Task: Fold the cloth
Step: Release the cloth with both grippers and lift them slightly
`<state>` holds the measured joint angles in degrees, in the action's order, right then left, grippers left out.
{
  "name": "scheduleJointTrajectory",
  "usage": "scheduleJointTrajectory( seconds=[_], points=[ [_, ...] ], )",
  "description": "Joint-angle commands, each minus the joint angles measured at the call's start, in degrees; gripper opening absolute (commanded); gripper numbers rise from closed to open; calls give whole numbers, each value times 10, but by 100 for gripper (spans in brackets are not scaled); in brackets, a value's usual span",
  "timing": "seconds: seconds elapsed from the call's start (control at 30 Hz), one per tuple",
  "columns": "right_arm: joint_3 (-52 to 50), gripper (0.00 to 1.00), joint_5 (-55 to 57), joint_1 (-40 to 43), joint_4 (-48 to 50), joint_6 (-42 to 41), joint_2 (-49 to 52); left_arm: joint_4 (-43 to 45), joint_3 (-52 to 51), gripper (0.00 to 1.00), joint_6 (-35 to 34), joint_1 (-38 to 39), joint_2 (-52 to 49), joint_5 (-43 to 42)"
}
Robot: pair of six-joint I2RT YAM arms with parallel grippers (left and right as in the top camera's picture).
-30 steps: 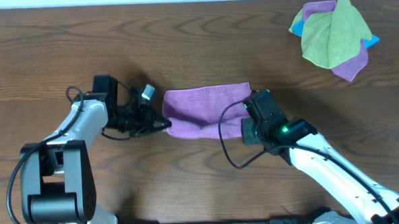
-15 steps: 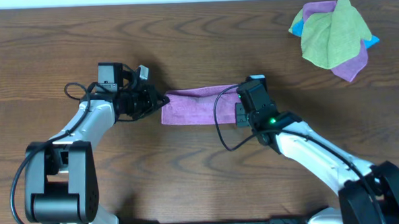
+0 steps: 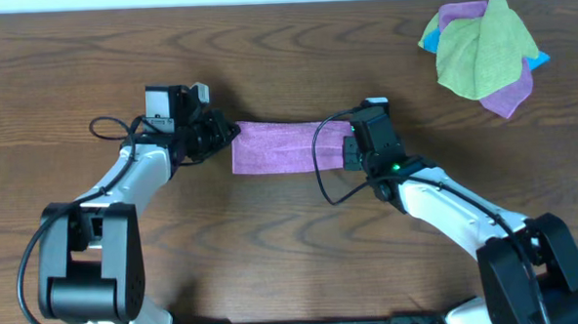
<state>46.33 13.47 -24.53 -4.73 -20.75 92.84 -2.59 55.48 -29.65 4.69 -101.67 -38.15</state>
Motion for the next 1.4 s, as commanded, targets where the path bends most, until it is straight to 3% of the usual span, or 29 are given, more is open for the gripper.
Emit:
scheduleJointTrajectory(
  seconds=[0.0, 0.2, 0.4, 0.43, 0.47, 0.57, 0.73, 1.03, 1.23, 1.37],
  points=[
    [2, 1, 17, 10, 2, 15, 11, 10, 1, 6, -23, 0, -33, 16],
    [2, 2, 17, 10, 7, 17, 33, 25, 1, 6, -23, 2, -51, 16],
    [2, 16, 18, 10, 15, 17, 50, 24, 1, 7, -23, 2, -51, 41],
    [2, 18, 19, 10, 16, 18, 50, 24, 1, 10, -21, 2, -51, 43],
    [2, 25, 29, 10, 16, 18, 50, 25, 1, 25, -21, 2, -51, 43],
    [2, 33, 41, 10, 15, 18, 50, 27, 1, 54, -21, 2, -51, 43],
    [5, 45, 41, 10, -8, 18, 45, 27, 3, 68, -21, 0, -50, 40],
    [17, 70, 41, 9, -96, -13, -45, 13, 7, 62, -21, -17, -11, 23],
    [17, 79, 26, 9, -115, -18, -124, -4, 7, 61, -14, -18, 48, 20],
    [17, 79, 23, 9, -163, -81, -166, -5, 7, 47, -15, -12, 82, -11]
  ],
)
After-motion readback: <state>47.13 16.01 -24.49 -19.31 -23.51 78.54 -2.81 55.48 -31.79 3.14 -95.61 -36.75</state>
